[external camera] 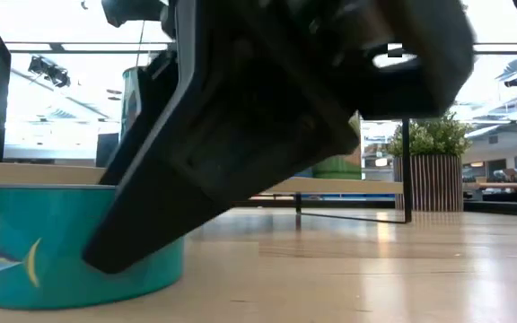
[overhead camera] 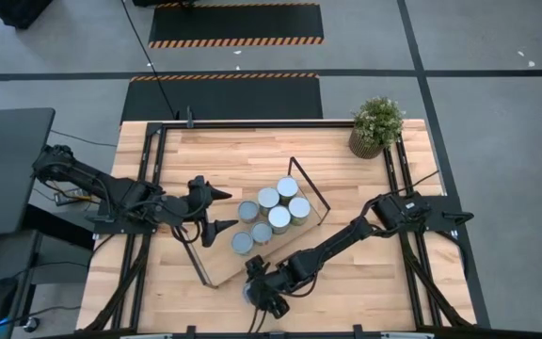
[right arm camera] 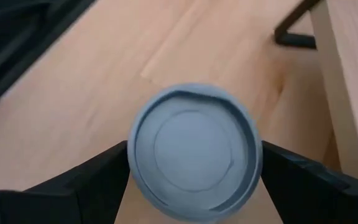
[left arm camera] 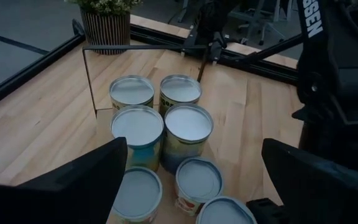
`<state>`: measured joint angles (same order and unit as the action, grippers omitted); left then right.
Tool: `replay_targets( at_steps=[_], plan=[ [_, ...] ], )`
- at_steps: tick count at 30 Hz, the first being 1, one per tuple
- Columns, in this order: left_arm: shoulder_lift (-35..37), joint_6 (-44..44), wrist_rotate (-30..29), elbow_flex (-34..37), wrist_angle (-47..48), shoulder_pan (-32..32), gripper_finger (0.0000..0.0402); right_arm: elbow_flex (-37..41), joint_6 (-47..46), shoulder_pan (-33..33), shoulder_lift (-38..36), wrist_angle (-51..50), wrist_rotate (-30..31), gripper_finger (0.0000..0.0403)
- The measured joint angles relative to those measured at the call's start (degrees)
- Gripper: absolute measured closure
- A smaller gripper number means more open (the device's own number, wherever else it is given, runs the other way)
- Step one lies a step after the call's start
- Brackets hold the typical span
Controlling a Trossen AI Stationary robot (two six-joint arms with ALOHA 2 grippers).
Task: Pick and place cans onto a shelf
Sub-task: Put the canned tuna on the shelf
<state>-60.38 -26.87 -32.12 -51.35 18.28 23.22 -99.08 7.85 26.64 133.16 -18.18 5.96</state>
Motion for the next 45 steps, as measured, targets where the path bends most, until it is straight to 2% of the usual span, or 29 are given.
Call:
replay_targets(
  at_steps=[8, 16, 20, 22, 26, 33, 40, 45],
  plan=[
    [0.0, 0.0, 0.0, 0.0, 0.0, 0.1, 0.0024, 1.2, 0.0, -0.8, 0.0, 0.6, -0.9, 0.0058],
    [0.0, -0.8, 0.5, 0.0, 0.0, 0.1, 0.0024, 1.3, -0.5, -0.8, 0.0, 2.6, -1.1, 0.0106],
    [0.0, -0.8, 1.2, 0.0, 0.1, 0.1, 0.0024, 0.1, -2.4, -0.7, -0.1, 2.7, -0.7, 0.0109],
    [0.0, -0.8, 1.3, 0.0, 0.1, 0.1, 0.0024, -1.2, -3.7, -0.3, -0.4, 2.9, 2.3, 0.0105],
    [0.0, -1.0, 1.3, 0.0, 0.2, 0.1, 0.0024, -4.4, -8.0, 0.7, -0.6, 2.0, 14.2, 0.0102],
    [0.0, -1.1, 1.3, 0.0, -0.2, 0.1, 0.0024, -4.2, -14.1, 2.2, -0.2, 4.0, 26.5, 0.0104],
    [0.0, -1.1, 0.5, 0.0, -0.3, 0.1, 0.0024, -2.7, -17.4, 1.8, -0.1, 12.2, 26.8, 0.0104],
    [0.0, -2.5, 0.5, 0.0, 0.6, 0.2, 0.0024, -2.6, -20.9, 2.3, -0.1, 13.1, 22.9, 0.0102]
  ],
)
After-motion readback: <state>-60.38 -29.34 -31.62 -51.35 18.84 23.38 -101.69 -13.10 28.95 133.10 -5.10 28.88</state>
